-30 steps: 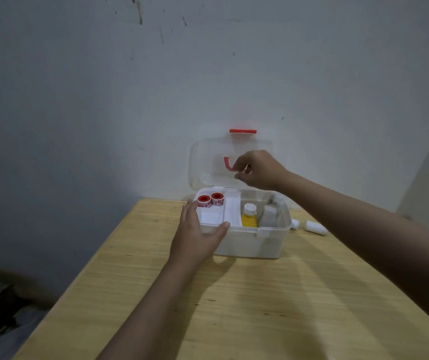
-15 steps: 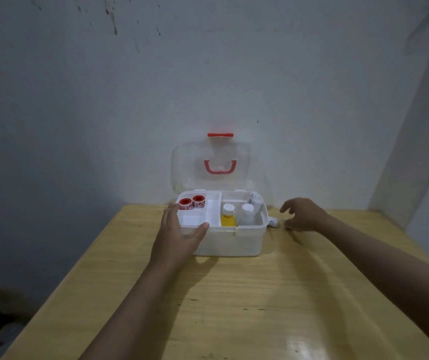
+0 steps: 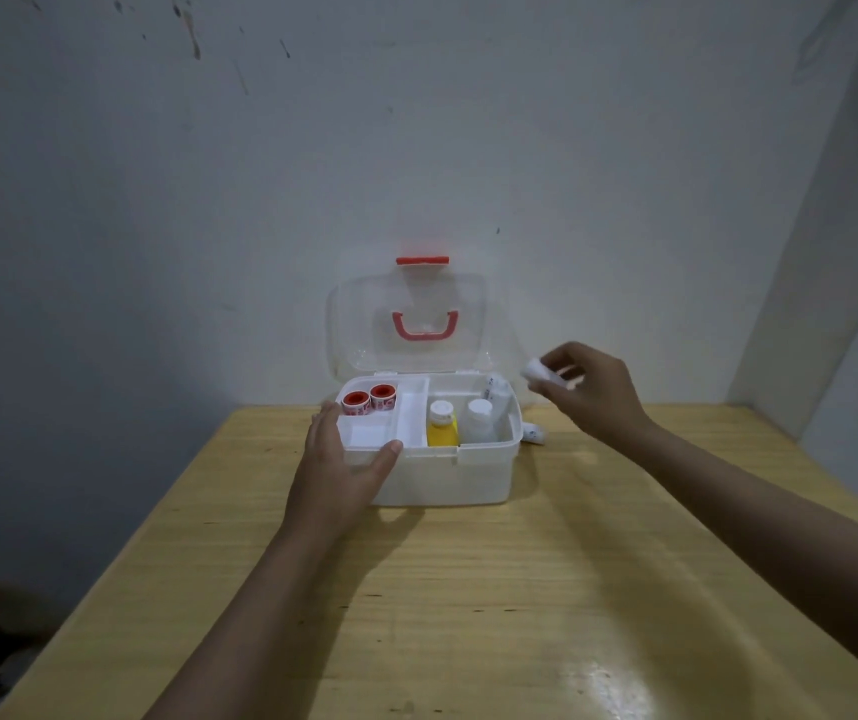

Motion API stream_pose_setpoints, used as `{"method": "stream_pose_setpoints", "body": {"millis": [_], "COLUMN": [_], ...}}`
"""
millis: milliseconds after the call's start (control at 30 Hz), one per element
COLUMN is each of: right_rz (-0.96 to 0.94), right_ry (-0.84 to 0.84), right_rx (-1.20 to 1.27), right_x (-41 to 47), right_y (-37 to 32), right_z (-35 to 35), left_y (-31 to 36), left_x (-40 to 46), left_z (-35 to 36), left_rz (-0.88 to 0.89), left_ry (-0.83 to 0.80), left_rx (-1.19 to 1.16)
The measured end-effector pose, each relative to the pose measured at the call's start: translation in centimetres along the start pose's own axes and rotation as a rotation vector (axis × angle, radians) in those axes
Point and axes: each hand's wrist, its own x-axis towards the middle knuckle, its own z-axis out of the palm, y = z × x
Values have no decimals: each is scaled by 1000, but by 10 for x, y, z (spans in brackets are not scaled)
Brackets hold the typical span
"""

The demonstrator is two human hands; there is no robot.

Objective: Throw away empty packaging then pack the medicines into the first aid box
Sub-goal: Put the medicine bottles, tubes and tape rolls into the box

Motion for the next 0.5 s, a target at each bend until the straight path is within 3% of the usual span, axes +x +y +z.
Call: {"method": "stream_pose_setpoints", "body": {"millis": [100,233,500], "right_rz": [-153,-267,-301], "right_ry": [-42,-362,-659], "right_rx": [85,-43,-221], "right_x": [7,19,33], "right_y": [-57,-110,-145], "right_z": [3,31,93], "left_y": [2,4,0], "left_x": [-1,-2,-3], "left_z": [-1,-6,-18], "left_rz": [5,31,116], "left_ry": [-1,-24,-126], "left_rx": [-17,-30,-15]}}
